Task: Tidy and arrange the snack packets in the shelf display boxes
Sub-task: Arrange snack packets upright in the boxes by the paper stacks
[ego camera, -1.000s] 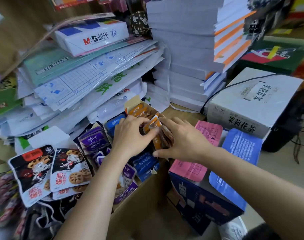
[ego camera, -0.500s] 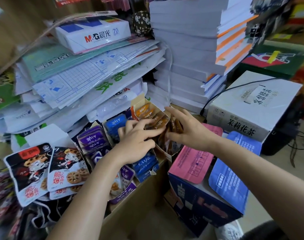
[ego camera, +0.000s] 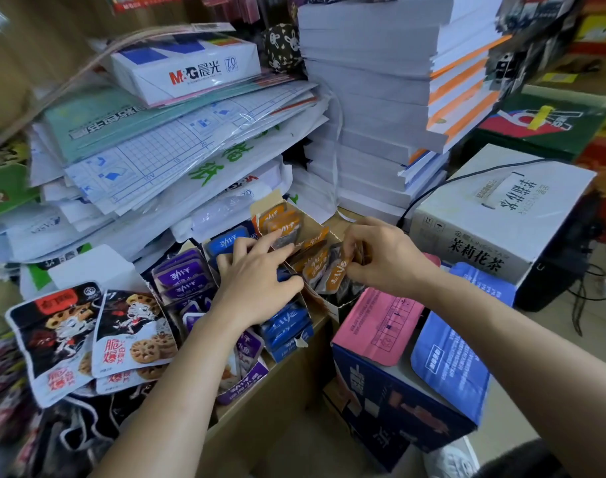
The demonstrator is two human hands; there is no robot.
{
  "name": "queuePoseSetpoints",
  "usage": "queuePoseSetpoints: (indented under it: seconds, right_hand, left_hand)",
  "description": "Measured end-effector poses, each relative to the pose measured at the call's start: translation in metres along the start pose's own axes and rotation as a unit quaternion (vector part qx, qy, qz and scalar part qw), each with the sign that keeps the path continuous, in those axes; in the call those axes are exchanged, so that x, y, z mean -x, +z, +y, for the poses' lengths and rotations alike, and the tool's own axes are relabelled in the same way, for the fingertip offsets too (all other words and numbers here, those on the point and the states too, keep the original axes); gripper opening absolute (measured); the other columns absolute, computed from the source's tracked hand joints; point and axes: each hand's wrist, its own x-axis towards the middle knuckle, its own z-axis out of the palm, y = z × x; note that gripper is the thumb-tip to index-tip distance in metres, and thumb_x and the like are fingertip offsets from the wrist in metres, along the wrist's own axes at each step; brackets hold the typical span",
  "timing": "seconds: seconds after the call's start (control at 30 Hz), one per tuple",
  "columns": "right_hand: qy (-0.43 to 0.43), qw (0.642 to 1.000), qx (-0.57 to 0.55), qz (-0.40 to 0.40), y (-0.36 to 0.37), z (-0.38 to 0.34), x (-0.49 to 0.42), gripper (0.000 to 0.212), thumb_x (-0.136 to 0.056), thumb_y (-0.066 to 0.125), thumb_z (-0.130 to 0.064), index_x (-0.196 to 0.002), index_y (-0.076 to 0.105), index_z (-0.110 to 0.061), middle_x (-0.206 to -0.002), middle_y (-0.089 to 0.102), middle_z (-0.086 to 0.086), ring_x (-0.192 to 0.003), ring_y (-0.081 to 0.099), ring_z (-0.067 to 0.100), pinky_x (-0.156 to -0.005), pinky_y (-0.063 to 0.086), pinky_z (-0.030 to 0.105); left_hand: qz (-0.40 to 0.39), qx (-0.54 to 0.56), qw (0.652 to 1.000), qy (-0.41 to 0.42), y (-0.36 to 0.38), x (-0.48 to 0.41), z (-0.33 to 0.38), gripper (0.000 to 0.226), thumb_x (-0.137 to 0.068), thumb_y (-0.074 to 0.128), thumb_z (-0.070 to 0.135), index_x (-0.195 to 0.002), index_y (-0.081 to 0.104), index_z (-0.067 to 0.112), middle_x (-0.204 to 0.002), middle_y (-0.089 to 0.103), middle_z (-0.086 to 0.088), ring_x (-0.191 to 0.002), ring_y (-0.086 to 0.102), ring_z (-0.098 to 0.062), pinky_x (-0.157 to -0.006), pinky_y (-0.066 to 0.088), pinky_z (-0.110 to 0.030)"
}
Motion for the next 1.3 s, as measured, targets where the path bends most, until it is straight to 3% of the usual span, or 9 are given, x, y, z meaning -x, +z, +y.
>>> queuePoseSetpoints:
  seconds: [0.2,0.37,0.5,0.63,0.77,0.9,1.0,1.07,1.3]
  right_hand:
    - [0.012,0.998,-0.006,-0.063,-0.009,0.0,0.002,0.037,-0.07,0.08,-0.035,-0.099,0.056,-0.031,-0.111,0.048,-0.005,-0.097,0.053,0.017,-0.082,0.052,0.038]
    - [0.004,0.999,0.005,-0.05,0.003,-0.007,0.009,0.064,-0.067,0.084,-0.058,-0.114,0.048,-0.033,-0.116,0.044,-0.011,-0.101,0.051,0.01,-0.081,0.048,0.028]
    - [-0.007,0.999,0.051,-0.006,0.018,-0.014,0.006,0.075,-0.067,0.075,-0.071,-0.123,0.046,-0.032,-0.124,0.046,-0.01,-0.108,0.052,0.014,-0.086,0.05,0.033]
    - [-0.072,0.992,0.096,-0.027,0.019,-0.019,-0.003,0.076,-0.078,0.07,-0.06,-0.145,0.04,-0.039,-0.157,0.032,-0.01,-0.138,0.037,0.023,-0.107,0.043,0.044]
    - [-0.084,0.99,0.099,-0.05,0.023,-0.022,-0.009,0.069,-0.081,0.063,-0.065,-0.143,0.043,-0.042,-0.143,0.04,-0.01,-0.127,0.047,0.017,-0.096,0.051,0.042]
    - [-0.044,0.996,0.066,-0.03,0.032,-0.02,-0.014,0.047,-0.088,0.064,-0.055,-0.127,0.055,-0.032,-0.13,0.044,-0.003,-0.119,0.047,0.022,-0.095,0.05,0.047]
    - [-0.002,0.999,0.037,-0.002,0.041,-0.027,-0.019,0.038,-0.091,0.066,-0.045,-0.123,0.053,-0.029,-0.131,0.043,-0.001,-0.122,0.043,0.026,-0.099,0.046,0.053]
    - [0.018,0.999,0.033,-0.002,0.046,-0.034,-0.022,0.038,-0.092,0.066,-0.042,-0.124,0.051,-0.028,-0.136,0.04,0.001,-0.125,0.041,0.028,-0.1,0.043,0.058]
    - [0.013,0.997,0.031,-0.064,0.036,-0.039,-0.015,0.056,-0.085,0.054,-0.048,-0.139,0.045,-0.033,-0.147,0.029,-0.004,-0.136,0.031,0.029,-0.108,0.034,0.059]
  left_hand:
    - [-0.002,0.094,0.995,0.042,-0.006,0.004,-0.001,0.053,-0.088,0.063,0.045,-0.139,0.052,0.049,-0.138,0.046,0.03,-0.127,0.028,-0.008,-0.092,0.015,-0.033]
    - [-0.069,0.052,0.993,0.083,-0.012,0.008,-0.006,0.053,-0.088,0.067,0.045,-0.137,0.05,0.057,-0.147,0.04,0.03,-0.134,0.022,-0.008,-0.099,0.013,-0.035]
    - [-0.078,0.031,0.991,0.105,-0.02,0.016,-0.011,0.049,-0.09,0.066,0.042,-0.136,0.054,0.053,-0.151,0.041,0.027,-0.142,0.023,-0.006,-0.11,0.018,-0.043]
    - [-0.093,0.053,0.99,0.096,-0.023,0.026,-0.017,0.048,-0.094,0.063,0.038,-0.138,0.053,0.051,-0.154,0.04,0.024,-0.148,0.022,-0.003,-0.122,0.014,-0.047]
    - [-0.078,0.066,0.99,0.095,-0.029,0.033,-0.02,0.051,-0.092,0.066,0.036,-0.139,0.054,0.049,-0.153,0.042,0.023,-0.147,0.026,-0.002,-0.122,0.019,-0.043]
    - [0.053,0.002,0.997,0.055,-0.037,0.046,-0.028,0.037,-0.088,0.074,0.039,-0.124,0.068,0.041,-0.132,0.06,0.021,-0.125,0.052,-0.008,-0.107,0.039,-0.039]
    - [0.119,-0.001,0.993,-0.012,-0.037,0.054,-0.04,0.009,-0.087,0.075,0.043,-0.096,0.075,0.04,-0.096,0.069,0.022,-0.094,0.064,-0.007,-0.082,0.054,-0.034]
    - [0.157,0.008,0.986,-0.058,-0.035,0.056,-0.045,0.005,-0.089,0.073,0.043,-0.088,0.073,0.038,-0.077,0.067,0.02,-0.078,0.065,-0.006,-0.068,0.056,-0.032]
    - [0.227,0.024,0.969,-0.093,-0.025,0.046,-0.047,0.008,-0.09,0.07,0.042,-0.087,0.071,0.035,-0.07,0.066,0.019,-0.07,0.067,-0.005,-0.058,0.056,-0.03]
